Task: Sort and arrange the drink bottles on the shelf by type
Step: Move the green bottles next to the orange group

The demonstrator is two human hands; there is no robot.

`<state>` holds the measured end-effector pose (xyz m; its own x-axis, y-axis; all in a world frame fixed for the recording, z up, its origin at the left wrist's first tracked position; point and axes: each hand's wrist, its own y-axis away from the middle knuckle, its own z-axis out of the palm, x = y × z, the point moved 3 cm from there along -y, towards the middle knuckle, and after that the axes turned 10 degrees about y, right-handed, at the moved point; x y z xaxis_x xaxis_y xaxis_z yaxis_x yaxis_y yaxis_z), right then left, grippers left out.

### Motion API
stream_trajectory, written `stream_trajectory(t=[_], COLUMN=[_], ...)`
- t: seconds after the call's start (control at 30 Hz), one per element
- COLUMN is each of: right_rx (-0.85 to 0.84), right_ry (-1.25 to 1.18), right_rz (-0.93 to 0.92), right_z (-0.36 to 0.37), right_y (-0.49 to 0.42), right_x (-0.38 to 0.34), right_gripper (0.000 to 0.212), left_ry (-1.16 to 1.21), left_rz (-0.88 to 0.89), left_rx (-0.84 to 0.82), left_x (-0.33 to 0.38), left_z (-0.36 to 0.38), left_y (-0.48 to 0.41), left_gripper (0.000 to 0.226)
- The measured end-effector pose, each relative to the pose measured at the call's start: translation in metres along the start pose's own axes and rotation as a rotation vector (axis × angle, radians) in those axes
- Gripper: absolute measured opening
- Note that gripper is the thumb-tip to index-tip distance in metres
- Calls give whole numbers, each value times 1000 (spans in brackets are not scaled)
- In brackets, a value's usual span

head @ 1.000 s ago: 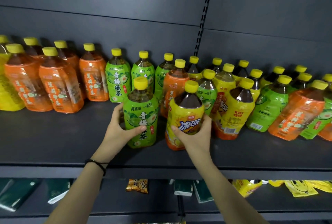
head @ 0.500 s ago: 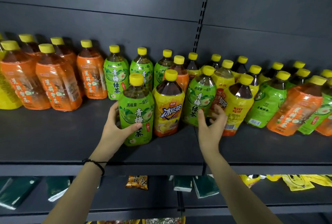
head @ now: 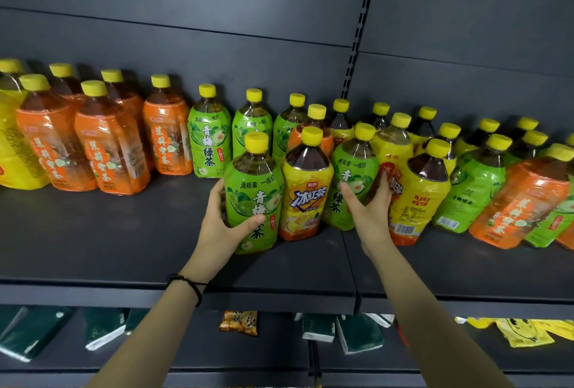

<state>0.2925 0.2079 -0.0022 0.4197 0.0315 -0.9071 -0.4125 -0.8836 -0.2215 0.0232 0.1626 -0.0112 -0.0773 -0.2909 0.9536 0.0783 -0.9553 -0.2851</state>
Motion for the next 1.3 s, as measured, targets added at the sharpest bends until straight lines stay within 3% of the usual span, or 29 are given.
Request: stream_trajectory(t=[0.17,0.47,0.6,0.77,0.9,1.3], right_rx=[-1,76,-14,-74,-145,-371], right_ry=[55,-112,-151,-181,-189,-307], right_rz=[-34,-14,-47,-182,-210,-284], right_z=[-1,-8,-35,-58,-59,49], right_y=[0,18,33,64,85,127], right_x=[4,8,16,5,-6,-63], right_gripper=[95,87,97,96,94,92], left_ry=[6,-11,-7,45,86,135], left_rz=[-5,25,38,22,13,-6], left_rx=[-22,-32,-15,66,132,231], left_x=[-1,1,2,-1,10,22], left_z=[5,6,7,2,-9,-116], left_y=[-4,0,3,6,14,25], left_gripper=[82,77,79,94,92,81])
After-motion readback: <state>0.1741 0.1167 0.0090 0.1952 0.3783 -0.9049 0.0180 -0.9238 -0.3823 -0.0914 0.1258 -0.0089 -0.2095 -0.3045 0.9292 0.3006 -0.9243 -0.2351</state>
